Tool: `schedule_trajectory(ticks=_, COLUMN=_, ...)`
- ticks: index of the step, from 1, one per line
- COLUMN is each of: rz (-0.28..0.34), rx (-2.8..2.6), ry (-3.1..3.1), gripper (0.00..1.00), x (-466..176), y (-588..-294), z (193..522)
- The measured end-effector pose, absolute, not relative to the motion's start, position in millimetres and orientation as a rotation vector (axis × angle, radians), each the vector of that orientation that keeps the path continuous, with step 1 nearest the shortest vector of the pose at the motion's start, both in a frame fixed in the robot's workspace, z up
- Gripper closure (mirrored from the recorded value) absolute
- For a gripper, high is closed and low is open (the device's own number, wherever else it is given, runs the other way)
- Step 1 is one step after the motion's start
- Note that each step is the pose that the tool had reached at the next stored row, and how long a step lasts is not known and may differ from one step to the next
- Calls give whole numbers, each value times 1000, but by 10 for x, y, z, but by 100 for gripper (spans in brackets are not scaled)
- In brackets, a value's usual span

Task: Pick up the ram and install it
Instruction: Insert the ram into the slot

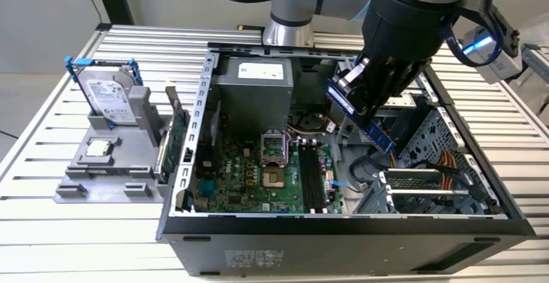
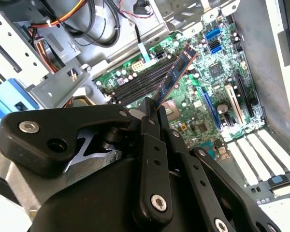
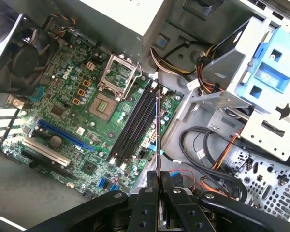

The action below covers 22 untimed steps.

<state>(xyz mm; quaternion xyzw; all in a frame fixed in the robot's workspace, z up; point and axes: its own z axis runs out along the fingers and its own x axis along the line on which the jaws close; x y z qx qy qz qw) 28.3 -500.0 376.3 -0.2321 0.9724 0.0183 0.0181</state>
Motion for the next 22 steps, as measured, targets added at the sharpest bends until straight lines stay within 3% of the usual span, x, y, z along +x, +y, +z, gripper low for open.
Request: schedule_trajectory(ticks=22, rz=55, rx=-624, ry=3041, gripper=100, x=283, y=-5000, z=3763)
